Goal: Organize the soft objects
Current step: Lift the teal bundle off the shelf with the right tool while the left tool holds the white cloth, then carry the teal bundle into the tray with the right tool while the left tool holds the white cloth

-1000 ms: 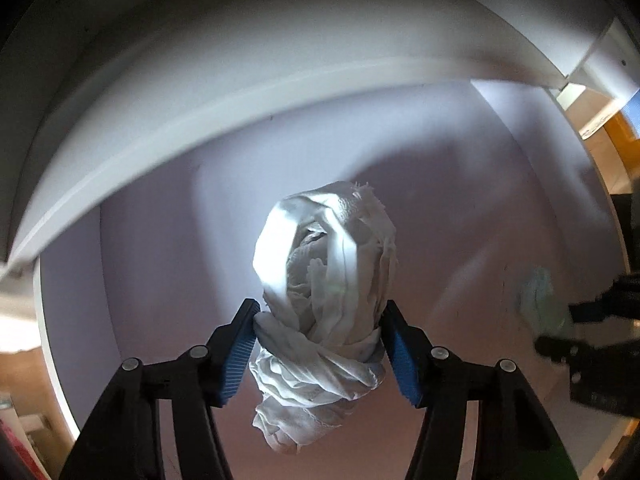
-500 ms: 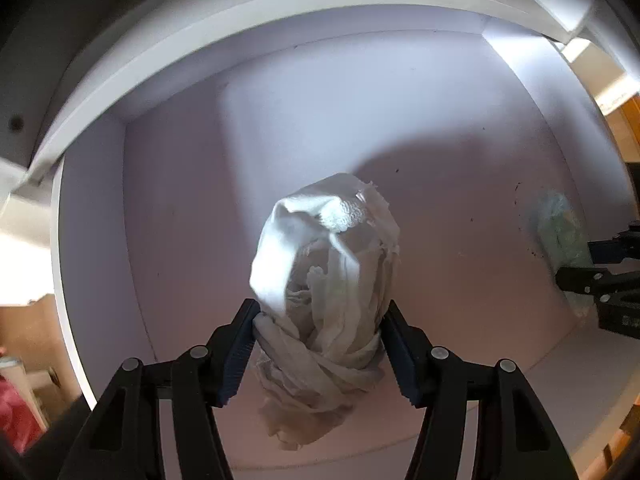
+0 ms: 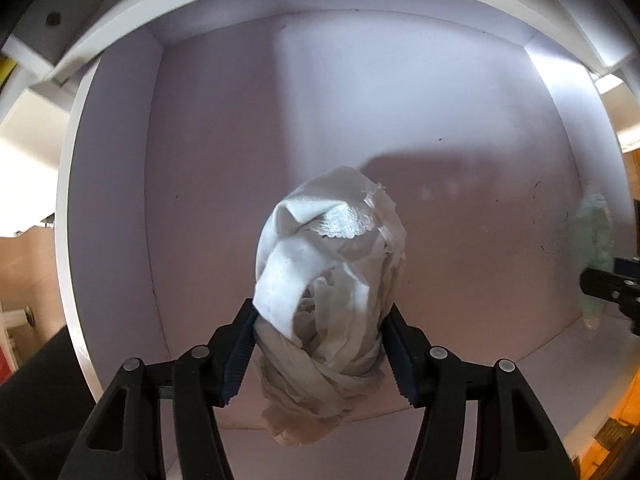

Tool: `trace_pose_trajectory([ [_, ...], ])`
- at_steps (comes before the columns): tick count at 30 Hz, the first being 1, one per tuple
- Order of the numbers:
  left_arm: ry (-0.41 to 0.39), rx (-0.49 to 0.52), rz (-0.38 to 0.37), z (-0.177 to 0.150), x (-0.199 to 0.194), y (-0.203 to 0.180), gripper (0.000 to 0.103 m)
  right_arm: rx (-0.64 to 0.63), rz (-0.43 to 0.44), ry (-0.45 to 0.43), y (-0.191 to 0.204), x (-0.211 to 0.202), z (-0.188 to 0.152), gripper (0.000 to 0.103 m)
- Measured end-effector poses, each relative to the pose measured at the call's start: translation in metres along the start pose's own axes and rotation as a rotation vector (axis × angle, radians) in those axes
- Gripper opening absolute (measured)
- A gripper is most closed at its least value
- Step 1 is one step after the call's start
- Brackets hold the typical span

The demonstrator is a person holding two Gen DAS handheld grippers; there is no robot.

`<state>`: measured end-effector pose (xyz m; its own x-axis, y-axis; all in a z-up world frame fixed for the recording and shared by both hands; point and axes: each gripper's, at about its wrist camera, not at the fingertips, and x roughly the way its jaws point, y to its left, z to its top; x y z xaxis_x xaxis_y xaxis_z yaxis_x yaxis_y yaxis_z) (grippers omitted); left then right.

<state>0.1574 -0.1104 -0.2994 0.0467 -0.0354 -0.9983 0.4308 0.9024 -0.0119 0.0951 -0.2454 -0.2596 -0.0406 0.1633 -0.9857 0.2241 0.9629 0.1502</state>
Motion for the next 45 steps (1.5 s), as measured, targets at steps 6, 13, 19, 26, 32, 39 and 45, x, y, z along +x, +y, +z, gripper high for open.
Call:
trace_pose_trajectory([
  [6,0.079,-0.086,-0.045,0.009,0.016,0.008,0.063,0.050,0.063,-0.050,-0.011,-0.023,-0.009,0.035],
  [13,0.058,-0.081,-0.068,-0.007,0.014,0.026,0.058,0.124,0.107,-0.100,-0.037,-0.037,-0.026,0.035],
  [19,0.042,-0.087,-0.107,0.002,0.016,0.024,0.056,0.165,0.136,-0.113,-0.041,-0.049,-0.028,0.035],
  [26,0.037,-0.117,-0.096,-0.015,0.015,0.028,0.056,0.196,0.240,-0.136,-0.042,-0.070,-0.036,0.035],
  [32,0.044,-0.129,-0.071,-0.019,0.014,0.020,0.056,0.215,0.228,-0.213,-0.049,-0.118,-0.035,0.035],
  [39,0.044,-0.134,-0.030,-0.014,0.014,0.014,0.056,0.188,0.199,-0.336,-0.055,-0.199,-0.015,0.035],
  [45,0.043,-0.138,-0.030,-0.023,0.035,0.003,0.056,0.147,0.210,-0.401,-0.043,-0.256,0.016,0.035],
])
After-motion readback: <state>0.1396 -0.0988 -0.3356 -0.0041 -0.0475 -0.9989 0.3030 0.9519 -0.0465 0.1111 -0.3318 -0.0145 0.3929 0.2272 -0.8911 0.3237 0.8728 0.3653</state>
